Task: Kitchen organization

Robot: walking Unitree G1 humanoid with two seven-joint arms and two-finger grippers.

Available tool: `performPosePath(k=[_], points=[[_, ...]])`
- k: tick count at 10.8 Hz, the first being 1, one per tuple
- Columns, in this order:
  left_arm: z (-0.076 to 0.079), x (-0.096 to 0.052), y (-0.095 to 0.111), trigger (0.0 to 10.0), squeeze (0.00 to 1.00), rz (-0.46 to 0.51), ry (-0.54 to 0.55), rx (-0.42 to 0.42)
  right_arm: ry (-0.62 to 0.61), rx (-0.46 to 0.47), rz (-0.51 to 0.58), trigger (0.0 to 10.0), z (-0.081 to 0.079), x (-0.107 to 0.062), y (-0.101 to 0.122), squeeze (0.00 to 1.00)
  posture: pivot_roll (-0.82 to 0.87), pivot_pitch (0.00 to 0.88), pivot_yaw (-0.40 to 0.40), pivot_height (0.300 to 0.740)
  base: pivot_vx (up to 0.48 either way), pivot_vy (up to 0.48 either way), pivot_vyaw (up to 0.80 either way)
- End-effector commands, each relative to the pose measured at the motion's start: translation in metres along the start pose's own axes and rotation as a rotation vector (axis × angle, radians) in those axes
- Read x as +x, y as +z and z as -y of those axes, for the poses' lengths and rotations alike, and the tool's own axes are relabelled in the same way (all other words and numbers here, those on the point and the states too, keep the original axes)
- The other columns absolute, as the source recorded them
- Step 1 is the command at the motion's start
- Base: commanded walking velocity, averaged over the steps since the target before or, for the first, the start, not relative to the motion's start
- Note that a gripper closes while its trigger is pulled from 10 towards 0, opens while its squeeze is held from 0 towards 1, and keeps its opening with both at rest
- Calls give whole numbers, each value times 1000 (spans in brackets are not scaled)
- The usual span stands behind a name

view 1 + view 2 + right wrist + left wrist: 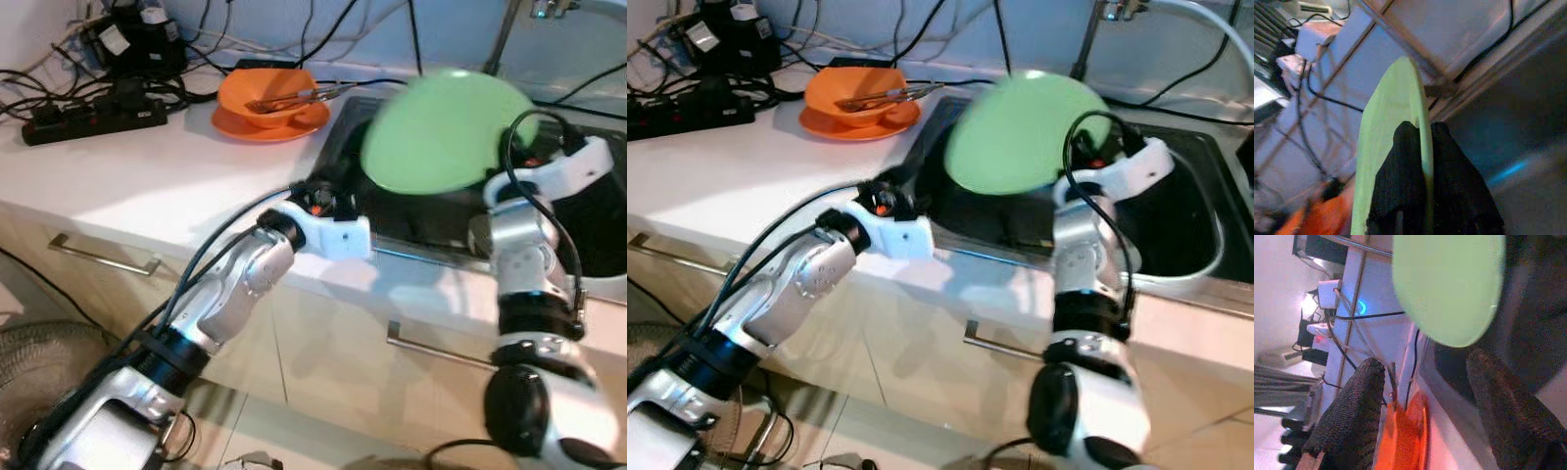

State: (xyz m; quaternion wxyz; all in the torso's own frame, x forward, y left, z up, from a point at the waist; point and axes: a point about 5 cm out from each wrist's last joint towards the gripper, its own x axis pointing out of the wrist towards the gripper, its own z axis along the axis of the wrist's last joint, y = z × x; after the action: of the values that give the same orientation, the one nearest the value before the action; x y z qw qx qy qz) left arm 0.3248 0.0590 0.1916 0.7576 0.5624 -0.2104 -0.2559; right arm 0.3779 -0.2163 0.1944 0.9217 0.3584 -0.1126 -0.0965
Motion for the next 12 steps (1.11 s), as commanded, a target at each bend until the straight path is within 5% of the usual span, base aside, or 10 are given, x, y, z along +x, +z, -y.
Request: performPosePath(k=[1, 3, 5, 8, 9, 10, 11, 12], points=[[-1, -3, -5, 10000, 0, -24, 16, -77, 41, -68, 37, 10000, -13, 6, 7, 0, 111, 0, 30, 740, 0, 0, 0], [3, -5, -14, 10000, 0, -99, 118, -502, 33, -344, -37, 10000, -1, 7, -10, 0, 118, 0, 25, 740, 0, 0, 0], [7, -7, -24, 10000, 0, -157, 170, -706, 37, -518, -110, 10000, 5, 4, -27, 0, 125, 0, 21, 740, 0, 0, 0], [18, -17, -38, 10000, 0, -215, 197, -796, 66, -593, -183, 10000, 8, -1, -48, 0, 132, 0, 18, 740, 0, 0, 0], [19, -18, -38, 10000, 0, -225, 197, -805, 74, -592, -190, 10000, 8, -2, -51, 718, 136, 0, 16, 740, 0, 0, 0], [20, -19, -38, 10000, 0, -223, 198, -809, 78, -593, -192, 10000, 7, -3, -52, 1000, 136, 0, 17, 740, 0, 0, 0], [22, -19, -36, 10000, 0, -224, 192, -811, 77, -601, -197, 10000, 8, -3, -54, 918, 135, 0, 17, 740, 0, 0, 0], [23, -20, -36, 10000, 0, -224, 186, -812, 79, -606, -198, 10000, 7, -3, -55, 0, 132, 0, 19, 740, 0, 0, 0]])
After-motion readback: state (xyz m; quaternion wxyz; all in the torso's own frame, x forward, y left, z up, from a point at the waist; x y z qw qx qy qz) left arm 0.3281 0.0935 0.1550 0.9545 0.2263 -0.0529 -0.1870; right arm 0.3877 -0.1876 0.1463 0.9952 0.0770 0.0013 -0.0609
